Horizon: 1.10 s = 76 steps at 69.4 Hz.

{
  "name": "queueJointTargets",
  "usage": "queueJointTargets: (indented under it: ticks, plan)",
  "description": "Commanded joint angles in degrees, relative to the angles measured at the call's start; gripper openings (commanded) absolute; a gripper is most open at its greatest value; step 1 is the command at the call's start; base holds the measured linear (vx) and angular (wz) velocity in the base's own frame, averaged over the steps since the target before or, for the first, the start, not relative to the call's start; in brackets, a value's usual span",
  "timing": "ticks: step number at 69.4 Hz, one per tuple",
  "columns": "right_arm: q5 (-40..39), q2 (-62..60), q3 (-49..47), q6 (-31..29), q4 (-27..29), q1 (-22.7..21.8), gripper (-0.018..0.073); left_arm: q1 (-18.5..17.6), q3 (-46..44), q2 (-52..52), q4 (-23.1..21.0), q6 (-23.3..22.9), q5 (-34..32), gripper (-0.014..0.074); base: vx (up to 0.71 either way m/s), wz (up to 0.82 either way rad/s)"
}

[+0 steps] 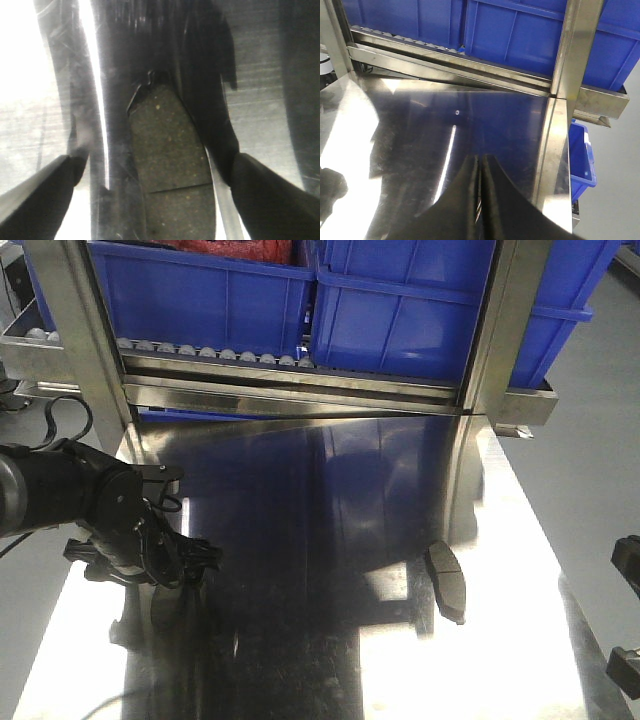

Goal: Move and align brake pads A on conveyor
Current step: 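Lower the left gripper toward the brake pad nearest the left arm, then close the left gripper on the brake pad and lift it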

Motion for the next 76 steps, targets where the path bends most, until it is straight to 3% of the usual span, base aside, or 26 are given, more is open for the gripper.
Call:
queueJointTargets:
  ticks: [1,16,48,76]
  plan:
    - [-4.27,0.34,-1.69,-0.49,-0.41,-0.06,-0.0009,-0.08,-1.15,-1.67,0.25,0.13,0.42,0.0568,0.0,0.0]
    - [-4.27,0.34,-1.69,-0.49,-0.41,-0.06,-0.0009,-0.08,-1.15,-1.79,0.25,0.13,1.15,0.0528,0.0,0.0]
    - [-4.27,0.34,-1.69,-0.49,-0.41,-0.06,-0.0009,-0.25,-1.15,-1.79,0.25,0.13,1.16,0.0342,0.0,0.0]
    - [-4.27,0.34,-1.69,-0.49,-0.41,-0.06,-0.0009,-0.25,-1.15,-1.79,0.25,2.73,0.02,0.0057,0.0,0.0]
